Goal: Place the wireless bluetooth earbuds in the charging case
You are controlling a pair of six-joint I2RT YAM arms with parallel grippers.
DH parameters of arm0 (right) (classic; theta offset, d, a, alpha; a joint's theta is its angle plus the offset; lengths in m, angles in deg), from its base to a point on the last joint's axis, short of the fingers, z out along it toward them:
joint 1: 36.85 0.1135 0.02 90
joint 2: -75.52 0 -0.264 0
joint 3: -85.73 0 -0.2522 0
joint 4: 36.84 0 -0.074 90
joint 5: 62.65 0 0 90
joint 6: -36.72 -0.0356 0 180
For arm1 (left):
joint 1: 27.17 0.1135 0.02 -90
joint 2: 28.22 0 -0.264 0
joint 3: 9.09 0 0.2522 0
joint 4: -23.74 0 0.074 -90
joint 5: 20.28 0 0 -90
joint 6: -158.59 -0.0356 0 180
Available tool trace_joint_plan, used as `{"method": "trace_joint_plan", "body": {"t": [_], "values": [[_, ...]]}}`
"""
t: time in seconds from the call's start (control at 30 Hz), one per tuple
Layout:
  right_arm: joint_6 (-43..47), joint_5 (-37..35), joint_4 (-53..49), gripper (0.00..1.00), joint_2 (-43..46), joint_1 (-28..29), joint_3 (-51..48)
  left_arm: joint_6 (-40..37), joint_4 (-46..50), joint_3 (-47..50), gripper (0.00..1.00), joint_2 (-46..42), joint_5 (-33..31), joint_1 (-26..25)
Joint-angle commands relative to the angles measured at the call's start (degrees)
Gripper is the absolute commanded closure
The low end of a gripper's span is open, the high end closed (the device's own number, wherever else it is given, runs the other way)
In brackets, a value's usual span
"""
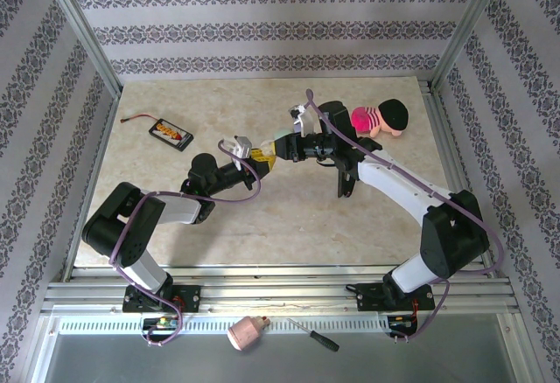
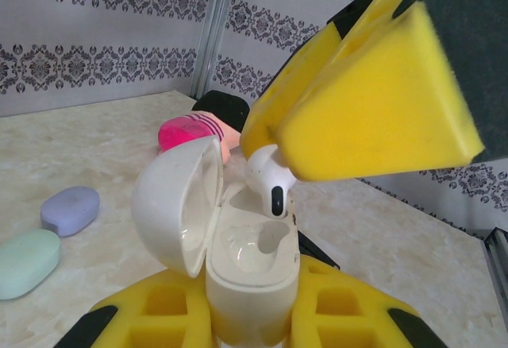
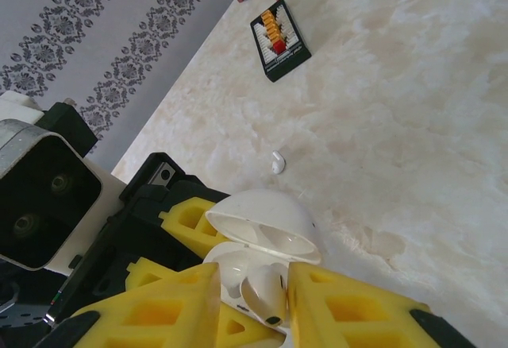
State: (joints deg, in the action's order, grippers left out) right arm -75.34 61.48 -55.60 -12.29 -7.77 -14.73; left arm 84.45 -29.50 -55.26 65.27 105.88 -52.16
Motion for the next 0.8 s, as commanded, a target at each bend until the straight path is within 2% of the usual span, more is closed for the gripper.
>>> {"method": "trace_joint_plan", "body": {"t": [0.0, 0.3, 0.53, 0.77], "values": [[1.42, -0.83, -3.44, 0.69, 0.71, -0.26, 1.14, 1.37, -8.1, -2.69, 1.0, -0.2, 1.19, 0.99], [0.66, -2.33, -1.49, 0.36, 3.07, -1.26, -0.35, 1.46, -9.41, -2.4, 1.0, 0.81, 1.68, 1.61], [0.96, -1.32, 1.66, 0.31, 4.51, -1.75, -3.12, 0.29, -9.56, -1.14, 1.0, 0.68, 1.4, 3.56], [3.5, -2.18, 2.95, 0.29, 5.12, -0.78, -4.94, -1.12, -7.81, 2.34, 1.0, -0.19, -2.24, 10.98]]}}
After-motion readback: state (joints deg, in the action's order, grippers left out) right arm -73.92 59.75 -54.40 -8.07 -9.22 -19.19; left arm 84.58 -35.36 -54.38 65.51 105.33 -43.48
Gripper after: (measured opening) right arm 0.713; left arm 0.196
